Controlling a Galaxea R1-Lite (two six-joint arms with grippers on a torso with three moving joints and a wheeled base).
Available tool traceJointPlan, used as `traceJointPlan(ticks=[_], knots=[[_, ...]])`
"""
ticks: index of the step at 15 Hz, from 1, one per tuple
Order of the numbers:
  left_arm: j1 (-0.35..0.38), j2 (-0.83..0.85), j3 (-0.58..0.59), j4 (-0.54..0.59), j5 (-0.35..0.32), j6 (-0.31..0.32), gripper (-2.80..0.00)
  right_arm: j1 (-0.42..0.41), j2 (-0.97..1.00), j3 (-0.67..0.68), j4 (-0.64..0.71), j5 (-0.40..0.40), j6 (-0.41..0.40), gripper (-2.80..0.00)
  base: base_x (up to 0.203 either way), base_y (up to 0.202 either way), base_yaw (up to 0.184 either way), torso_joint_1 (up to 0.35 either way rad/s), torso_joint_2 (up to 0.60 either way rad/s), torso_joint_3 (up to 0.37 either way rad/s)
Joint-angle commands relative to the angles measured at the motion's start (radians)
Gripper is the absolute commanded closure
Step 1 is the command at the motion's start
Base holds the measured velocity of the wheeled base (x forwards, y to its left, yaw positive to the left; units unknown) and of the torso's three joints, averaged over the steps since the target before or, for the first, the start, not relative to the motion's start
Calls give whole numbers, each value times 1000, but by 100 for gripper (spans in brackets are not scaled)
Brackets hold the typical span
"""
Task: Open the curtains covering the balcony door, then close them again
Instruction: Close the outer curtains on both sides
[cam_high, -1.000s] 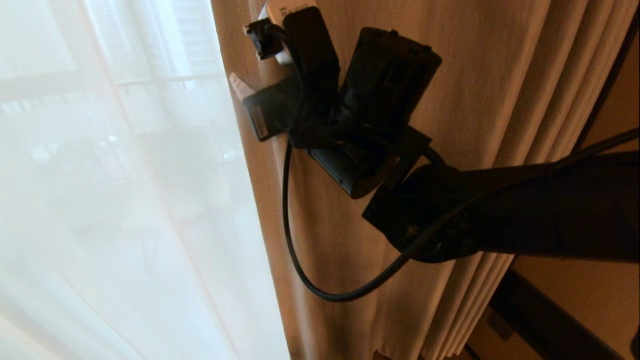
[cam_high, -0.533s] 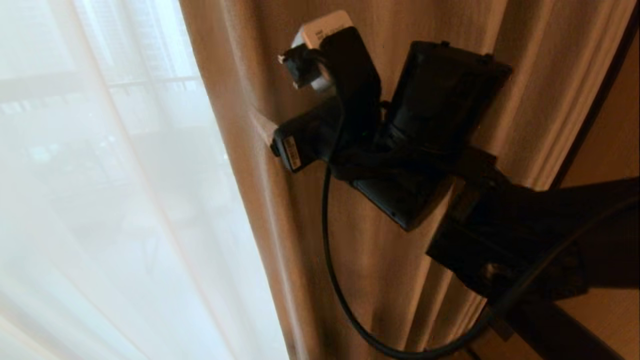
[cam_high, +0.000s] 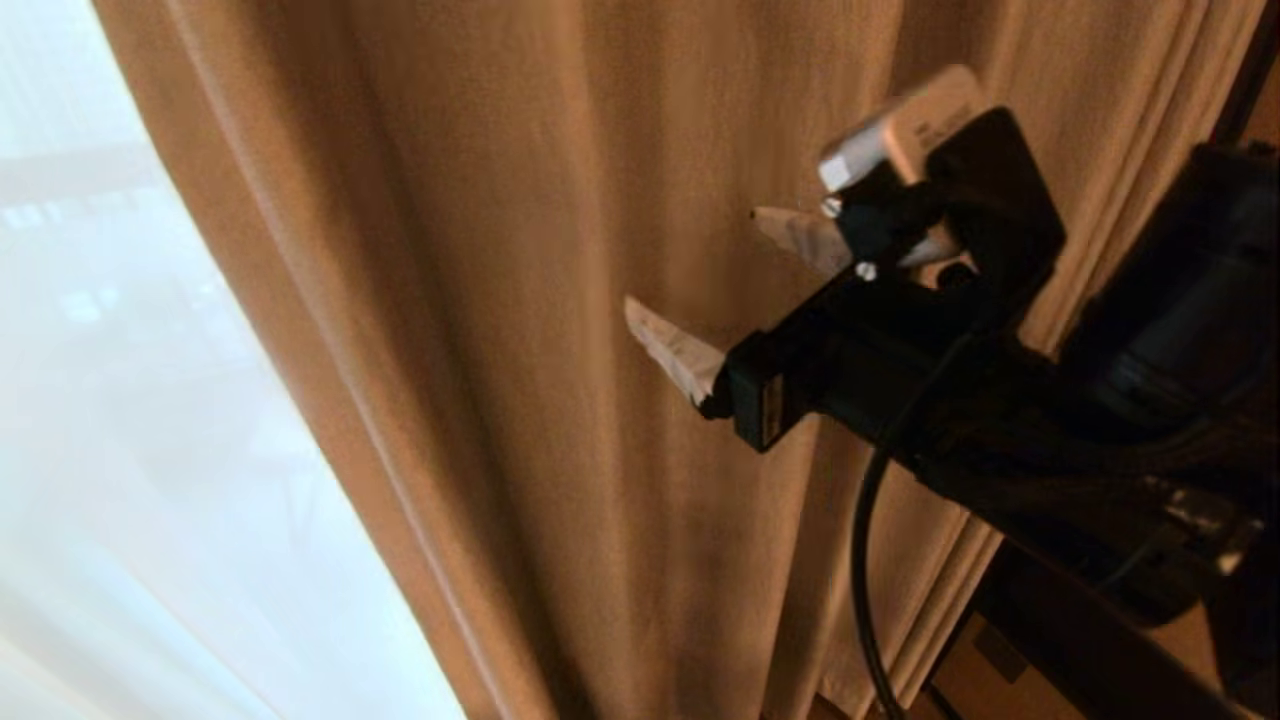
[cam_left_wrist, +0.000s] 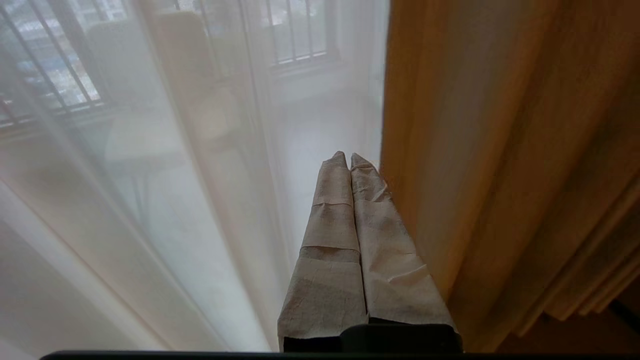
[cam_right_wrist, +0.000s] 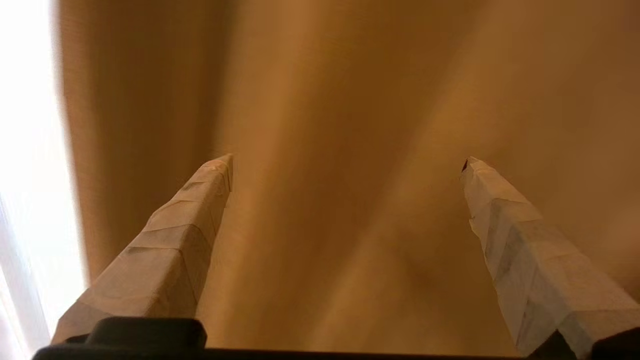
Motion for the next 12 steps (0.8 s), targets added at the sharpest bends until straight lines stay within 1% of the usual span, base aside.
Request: traceJointPlan(ticks=[1,3,4,9,12], knots=[[0,0,0,0,0,0,0,-2,-63,64,-32,-3,-2,-280,0,0,0,0,0,0],[0,0,0,0,0,0,0,-2,-87,97,-37,-2,-1,-280,0,0,0,0,0,0],[0,0,0,0,0,0,0,-3,-92,108,-38,-3,7,0,0,0,0,0,0,0],[0,0,0,0,0,0,0,-6,-106,118,-36,-3,20,0,0,0,0,0,0,0],[0,0,0,0,0,0,0,-48,-137,168,-26,-6,49,0,0,0,0,0,0,0]])
